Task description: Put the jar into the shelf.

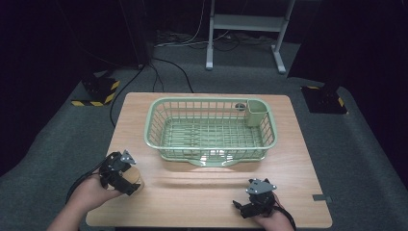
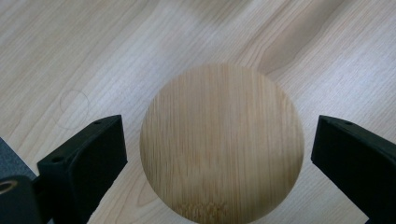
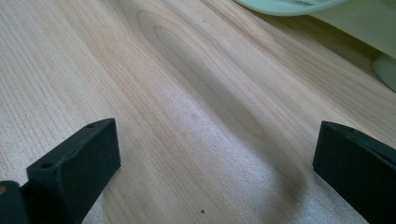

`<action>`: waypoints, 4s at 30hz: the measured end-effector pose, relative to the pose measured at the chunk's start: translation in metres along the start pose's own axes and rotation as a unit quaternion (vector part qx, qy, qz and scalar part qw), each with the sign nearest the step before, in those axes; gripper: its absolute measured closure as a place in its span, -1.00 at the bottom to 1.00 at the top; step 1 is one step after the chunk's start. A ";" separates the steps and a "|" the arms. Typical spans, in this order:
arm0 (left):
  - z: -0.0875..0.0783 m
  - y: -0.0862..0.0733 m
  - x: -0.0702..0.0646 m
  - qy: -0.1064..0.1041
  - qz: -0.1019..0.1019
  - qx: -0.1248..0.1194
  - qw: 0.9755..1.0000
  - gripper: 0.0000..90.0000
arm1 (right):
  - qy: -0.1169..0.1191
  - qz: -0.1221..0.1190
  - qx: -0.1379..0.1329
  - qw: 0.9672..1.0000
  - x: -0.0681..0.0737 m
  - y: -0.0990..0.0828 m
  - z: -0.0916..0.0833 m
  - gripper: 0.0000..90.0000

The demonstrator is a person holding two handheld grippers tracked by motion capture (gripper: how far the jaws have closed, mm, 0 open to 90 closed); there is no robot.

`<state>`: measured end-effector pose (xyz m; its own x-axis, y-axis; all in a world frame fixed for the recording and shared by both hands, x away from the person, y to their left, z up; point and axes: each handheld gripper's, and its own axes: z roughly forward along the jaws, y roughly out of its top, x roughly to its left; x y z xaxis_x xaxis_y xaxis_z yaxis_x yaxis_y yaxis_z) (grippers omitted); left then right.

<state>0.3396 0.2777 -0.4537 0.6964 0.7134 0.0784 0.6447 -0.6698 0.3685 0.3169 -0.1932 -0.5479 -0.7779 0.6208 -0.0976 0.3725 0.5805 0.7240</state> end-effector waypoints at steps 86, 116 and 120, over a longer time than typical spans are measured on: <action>-0.128 0.136 0.004 0.007 0.052 0.032 0.998 -0.48 | 0.009 -0.015 -0.005 1.000 0.003 0.000 -0.001 -0.99; -0.092 0.230 -0.002 -0.012 0.077 0.027 0.997 -0.48 | 0.014 -0.015 -0.004 1.000 0.002 -0.001 -0.001 -0.99; -0.082 0.240 -0.006 -0.013 0.082 0.025 0.996 -0.48 | 0.015 -0.016 -0.005 1.000 0.002 -0.001 -0.001 -0.99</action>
<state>0.4638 0.1298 -0.2897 0.8009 0.5886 0.1101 0.5361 -0.7867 0.3062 0.3144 -0.1928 -0.5478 -0.8043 0.5857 -0.1004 0.3423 0.5947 0.7274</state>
